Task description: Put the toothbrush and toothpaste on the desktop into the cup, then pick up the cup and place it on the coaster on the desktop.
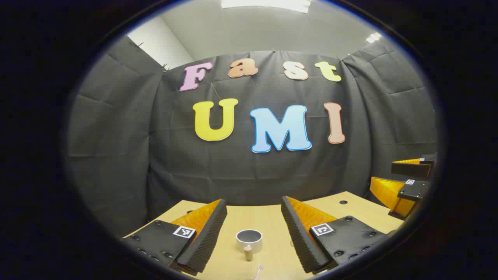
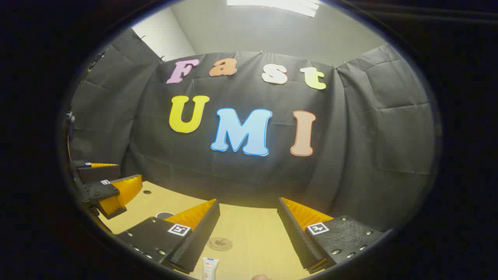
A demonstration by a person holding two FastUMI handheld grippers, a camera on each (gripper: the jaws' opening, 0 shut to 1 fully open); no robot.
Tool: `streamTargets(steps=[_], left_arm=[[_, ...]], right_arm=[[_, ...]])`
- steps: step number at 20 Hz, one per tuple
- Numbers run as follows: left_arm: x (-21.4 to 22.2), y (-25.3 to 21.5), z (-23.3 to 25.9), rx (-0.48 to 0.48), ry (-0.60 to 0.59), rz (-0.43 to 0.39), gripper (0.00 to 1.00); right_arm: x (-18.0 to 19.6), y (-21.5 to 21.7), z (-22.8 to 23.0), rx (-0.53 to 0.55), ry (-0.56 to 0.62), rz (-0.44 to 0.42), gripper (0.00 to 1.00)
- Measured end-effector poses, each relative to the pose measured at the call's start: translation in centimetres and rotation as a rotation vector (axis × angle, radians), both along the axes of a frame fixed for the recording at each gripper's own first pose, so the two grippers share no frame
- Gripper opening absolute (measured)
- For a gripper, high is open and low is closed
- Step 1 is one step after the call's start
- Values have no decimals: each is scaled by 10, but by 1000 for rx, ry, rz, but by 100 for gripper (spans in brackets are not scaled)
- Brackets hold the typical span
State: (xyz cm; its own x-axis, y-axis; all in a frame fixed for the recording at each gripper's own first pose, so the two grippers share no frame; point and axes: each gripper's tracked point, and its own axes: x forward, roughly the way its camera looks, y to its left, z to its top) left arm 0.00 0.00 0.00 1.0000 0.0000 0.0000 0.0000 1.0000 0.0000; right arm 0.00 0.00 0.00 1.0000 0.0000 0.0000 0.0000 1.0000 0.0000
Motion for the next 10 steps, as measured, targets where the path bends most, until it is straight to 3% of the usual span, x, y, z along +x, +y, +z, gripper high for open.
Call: streamTargets(steps=[4, 5, 7, 9, 10], left_arm=[[-1, -3, -1, 2, 7, -10, 100], [-1, -5, -3, 3, 8, -11, 92], [-3, -6, -1, 6, 4, -14, 99], [-4, -7, 0, 13, 0, -15, 100], [-4, -8, -1, 15, 0, -17, 92]], right_arm=[[-1, -1, -5, 4, 14, 3, 93], [-2, -1, -5, 8, 16, 2, 93], [-3, -1, -6, 21, 21, 4, 93], [-4, -1, -8, 28, 28, 3, 93], [-4, -2, -9, 29, 32, 4, 93]])
